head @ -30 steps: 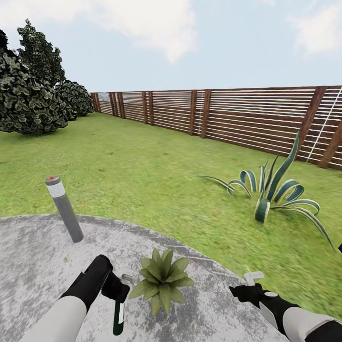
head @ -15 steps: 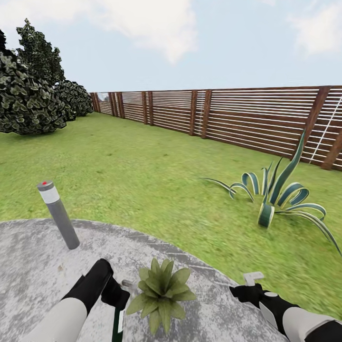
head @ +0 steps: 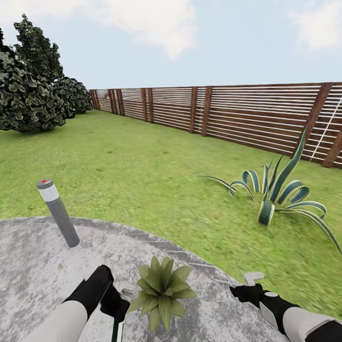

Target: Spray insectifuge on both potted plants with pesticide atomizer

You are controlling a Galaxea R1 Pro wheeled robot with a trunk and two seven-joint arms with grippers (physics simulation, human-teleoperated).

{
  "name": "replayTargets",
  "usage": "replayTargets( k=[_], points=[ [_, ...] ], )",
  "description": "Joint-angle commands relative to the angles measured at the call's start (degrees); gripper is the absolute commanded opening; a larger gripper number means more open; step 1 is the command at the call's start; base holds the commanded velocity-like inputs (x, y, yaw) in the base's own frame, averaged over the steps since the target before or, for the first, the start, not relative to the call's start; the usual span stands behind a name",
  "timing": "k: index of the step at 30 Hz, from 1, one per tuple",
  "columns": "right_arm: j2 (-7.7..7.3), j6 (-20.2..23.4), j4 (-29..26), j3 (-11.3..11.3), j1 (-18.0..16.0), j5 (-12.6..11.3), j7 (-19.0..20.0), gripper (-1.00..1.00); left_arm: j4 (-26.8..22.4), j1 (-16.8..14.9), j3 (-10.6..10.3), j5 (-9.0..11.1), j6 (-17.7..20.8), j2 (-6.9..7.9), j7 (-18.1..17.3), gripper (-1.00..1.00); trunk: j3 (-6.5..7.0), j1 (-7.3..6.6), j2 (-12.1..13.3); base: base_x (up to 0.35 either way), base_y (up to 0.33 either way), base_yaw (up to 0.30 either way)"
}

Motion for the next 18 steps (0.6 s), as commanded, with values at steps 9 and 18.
replayTargets(
  k=[9,18],
  points=[
    [0.00,-0.2,0.1,0.5,-0.1,-0.6,0.3,1.00,1.7,0.0,-6.4,-2.9,0.3,-0.17,-0.5,-1.00,-0.87,-0.01,0.0,0.000,0.000,0.000],
    [0.01,-0.2,0.1,0.5,-0.1,-0.6,0.4,1.00,1.4,-0.1,-6.5,-3.1,0.3,-0.26,-0.5,-1.00,-1.33,-0.01,0.0,0.000,0.000,-0.140]
  ],
)
